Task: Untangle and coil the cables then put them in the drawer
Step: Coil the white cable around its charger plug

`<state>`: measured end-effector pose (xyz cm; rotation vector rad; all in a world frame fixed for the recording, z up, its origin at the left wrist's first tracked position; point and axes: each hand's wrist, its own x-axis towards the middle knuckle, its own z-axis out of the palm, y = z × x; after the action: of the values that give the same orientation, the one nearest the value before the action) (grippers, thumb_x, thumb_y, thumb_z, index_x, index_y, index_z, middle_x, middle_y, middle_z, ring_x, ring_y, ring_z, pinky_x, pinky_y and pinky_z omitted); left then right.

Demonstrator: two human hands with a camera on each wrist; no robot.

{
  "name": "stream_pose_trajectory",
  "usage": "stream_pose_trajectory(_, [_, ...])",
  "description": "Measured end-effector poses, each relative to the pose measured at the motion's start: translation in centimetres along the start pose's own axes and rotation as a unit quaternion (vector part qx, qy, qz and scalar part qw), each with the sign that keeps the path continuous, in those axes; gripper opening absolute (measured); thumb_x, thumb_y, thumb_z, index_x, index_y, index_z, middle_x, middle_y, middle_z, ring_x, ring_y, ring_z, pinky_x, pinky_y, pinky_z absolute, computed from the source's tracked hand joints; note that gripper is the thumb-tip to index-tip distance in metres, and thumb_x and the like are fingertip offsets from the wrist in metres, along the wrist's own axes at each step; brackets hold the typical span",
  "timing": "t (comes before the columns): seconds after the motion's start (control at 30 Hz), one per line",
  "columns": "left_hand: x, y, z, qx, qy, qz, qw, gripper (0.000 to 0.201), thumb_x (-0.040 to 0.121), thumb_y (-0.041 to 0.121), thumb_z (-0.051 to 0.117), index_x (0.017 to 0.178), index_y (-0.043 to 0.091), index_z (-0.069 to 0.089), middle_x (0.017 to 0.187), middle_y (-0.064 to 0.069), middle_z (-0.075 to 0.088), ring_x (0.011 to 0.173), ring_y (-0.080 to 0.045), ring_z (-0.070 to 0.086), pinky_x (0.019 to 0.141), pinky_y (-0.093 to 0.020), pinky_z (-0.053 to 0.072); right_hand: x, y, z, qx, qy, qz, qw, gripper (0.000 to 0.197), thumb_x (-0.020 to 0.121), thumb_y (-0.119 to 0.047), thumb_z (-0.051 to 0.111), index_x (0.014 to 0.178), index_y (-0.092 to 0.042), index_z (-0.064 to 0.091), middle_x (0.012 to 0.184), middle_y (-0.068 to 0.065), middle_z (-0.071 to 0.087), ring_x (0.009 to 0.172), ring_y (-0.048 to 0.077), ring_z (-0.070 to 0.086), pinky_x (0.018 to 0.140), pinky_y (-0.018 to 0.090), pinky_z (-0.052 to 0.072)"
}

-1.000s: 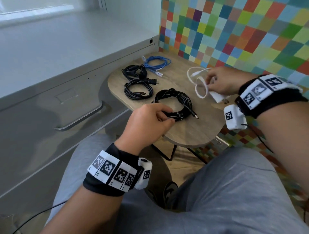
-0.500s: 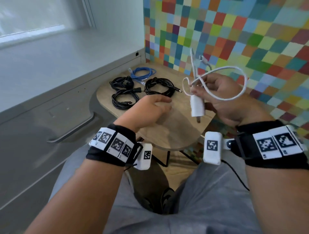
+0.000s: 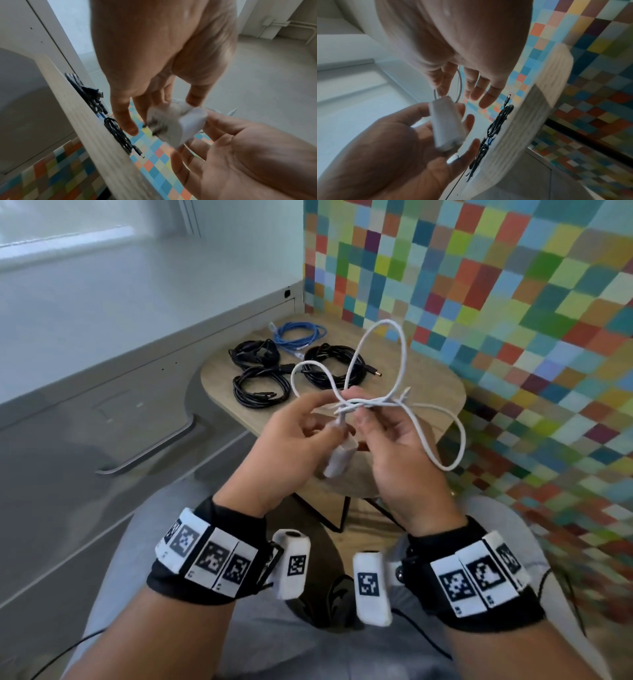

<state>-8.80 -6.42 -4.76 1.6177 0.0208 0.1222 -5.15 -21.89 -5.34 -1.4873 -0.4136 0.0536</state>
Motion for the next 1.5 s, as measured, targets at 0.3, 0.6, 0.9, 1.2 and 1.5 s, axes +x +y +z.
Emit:
stream_pose_trajectory(0.3, [-0.3,0.3,0.3,0.120,0.036,0.036,0.992,0.011,0.101,0.032,0.064,0.098,0.027,0.073,0.072,-0.016,0.066,0.057,-0.014,0.050,0.057,-0.033,0.041,0.3,1.5,-2.2,0.145,0.077,0.089,0.982,0.026,0.080,-0.028,0.076,0.103,-0.016,0.076,0.110,0.006,0.075,0.098,0.017,0.068,0.079,0.038,0.056])
stream_pose_trajectory(0.6, [0.1,-0.5,-0.7,0.254,0.101,0.019,0.962,0.031,0.107,0.040,0.048,0.092,0.028,0.072,0.056,0.012,0.054,0.048,-0.007,0.046,0.051,-0.031,0.043,0.1,0.6,-2.5,0.122,0.080,0.089,0.985,0.028,0.104,-0.003,0.056,0.117,-0.016,0.076,0.079,0.009,0.068,0.057,0.016,0.051,0.063,0.033,0.050])
stream_pose_trajectory(0.9, [0.1,-0.3,-0.3,0.116,0.100,0.032,0.988,0.027,0.106,0.032,0.054,0.089,0.023,0.073,0.080,-0.025,0.065,0.063,-0.036,0.056,0.059,-0.050,0.047,0.0,0.0,-2.8,0.134,0.053,0.129,0.981,0.052,0.108,-0.033,0.047,0.069,-0.015,0.076,0.118,0.013,0.076,0.120,0.024,0.067,0.100,0.051,0.051])
stream_pose_trajectory(1.2, [-0.3,-0.5,0.3,0.248,0.089,0.071,0.962,0.014,0.096,0.032,0.070,0.105,0.036,0.081,0.073,0.021,0.068,0.060,0.000,0.059,0.058,-0.025,0.047,0.7,0.2,-3.0,0.182,-0.072,0.146,0.970,0.065,0.080,-0.015,0.086,0.136,-0.034,0.059,0.131,0.013,0.067,0.090,0.035,0.073,0.076,0.046,0.062])
stream_pose_trajectory(1.5, [0.9,-0.7,0.9,0.130,0.213,0.136,0.959,0.011,0.099,0.025,0.068,0.105,0.025,0.077,0.091,0.009,0.077,0.070,-0.013,0.073,0.068,-0.037,0.062,1.3,0.1,-4.1,0.273,0.125,0.114,0.947,0.027,0.106,-0.012,0.053,0.079,-0.010,0.057,0.064,0.004,0.063,0.063,0.016,0.068,0.076,0.037,0.061])
